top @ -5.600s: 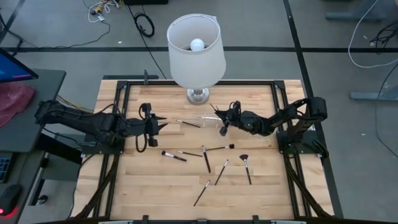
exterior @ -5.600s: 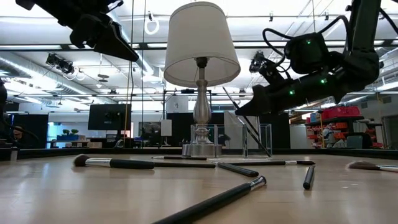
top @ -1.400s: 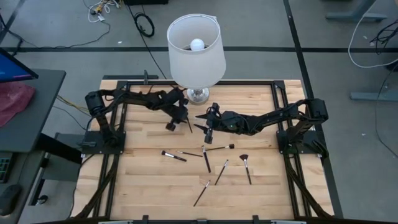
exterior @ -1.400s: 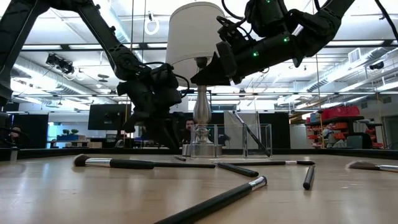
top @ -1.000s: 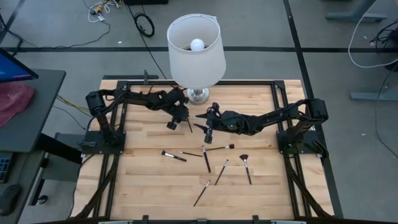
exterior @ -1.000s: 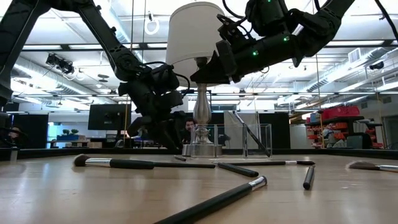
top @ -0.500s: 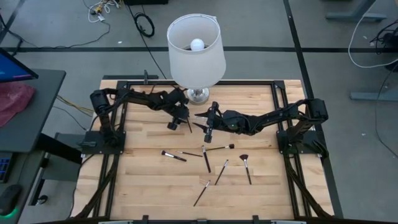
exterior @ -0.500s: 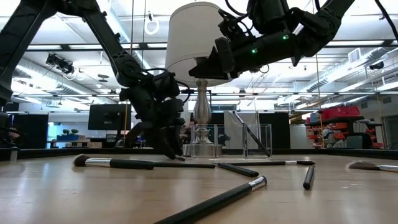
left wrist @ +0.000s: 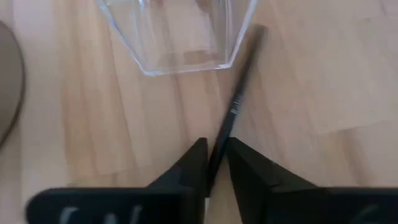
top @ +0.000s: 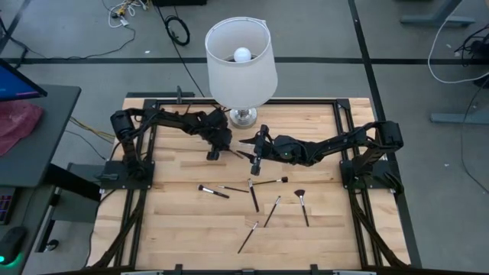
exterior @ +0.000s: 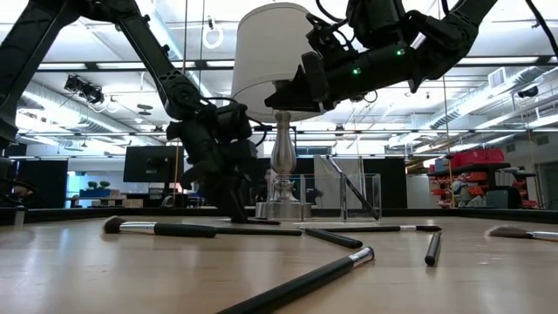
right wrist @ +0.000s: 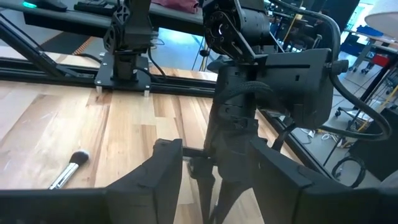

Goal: Put items in baskets/containers
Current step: Put the black eyeshadow brush into the transparent organizer

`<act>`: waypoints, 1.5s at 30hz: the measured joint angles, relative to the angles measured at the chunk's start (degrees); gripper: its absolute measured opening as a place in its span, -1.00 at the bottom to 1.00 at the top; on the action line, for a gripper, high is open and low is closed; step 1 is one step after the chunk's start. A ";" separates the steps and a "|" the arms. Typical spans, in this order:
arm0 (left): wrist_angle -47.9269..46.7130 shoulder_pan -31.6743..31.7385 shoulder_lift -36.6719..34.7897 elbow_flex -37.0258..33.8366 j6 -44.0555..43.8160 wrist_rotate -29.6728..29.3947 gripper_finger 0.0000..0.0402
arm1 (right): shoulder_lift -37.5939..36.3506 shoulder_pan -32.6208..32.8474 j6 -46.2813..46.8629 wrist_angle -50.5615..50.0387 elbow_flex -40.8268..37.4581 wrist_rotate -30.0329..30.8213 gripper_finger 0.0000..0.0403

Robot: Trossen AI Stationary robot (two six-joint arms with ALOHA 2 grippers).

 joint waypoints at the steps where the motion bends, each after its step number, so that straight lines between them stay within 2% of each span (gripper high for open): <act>1: -0.05 -0.17 0.02 -0.04 -0.59 0.52 -0.74 | -0.01 0.00 0.13 -0.01 -0.01 0.00 -0.11; 4: -0.19 -1.13 0.00 -0.06 -3.66 0.36 -0.85 | -0.01 0.00 0.16 -0.01 0.00 0.00 -0.11; 7: -0.06 -2.46 -0.06 -0.17 -6.59 0.05 -0.87 | 0.00 0.00 0.16 -0.01 0.00 -0.04 -0.11; 12: 2.63 -5.81 -0.47 -2.15 -10.57 -0.89 -0.79 | -0.01 0.00 1.03 -0.53 -0.01 -1.33 -0.11; 20: 13.44 -9.90 -0.63 -6.70 -19.16 -1.03 -0.74 | -0.02 0.91 2.52 -1.26 0.00 -4.44 -0.11; 24: 17.81 -12.17 -0.63 -8.52 -21.68 -1.10 -0.74 | -0.02 1.77 2.23 -4.54 0.00 -4.52 -0.11; 27: 18.98 -14.18 -0.63 -8.90 -23.03 -1.52 -0.74 | 0.01 2.22 4.18 -9.60 -0.02 -7.55 -0.11; 32: 20.78 -17.35 -0.59 -9.08 -25.09 -4.20 -0.74 | 3.42 2.58 10.38 -12.73 -0.02 -12.29 -0.11; 40: 22.23 -22.05 -0.50 -9.13 -26.49 -7.51 -0.74 | 10.60 3.07 11.63 -12.57 -0.02 -13.49 -0.11; 45: 24.81 -23.53 -0.15 -9.42 -26.47 -7.26 -0.74 | 14.80 3.19 12.62 -9.90 -0.02 -13.44 -0.11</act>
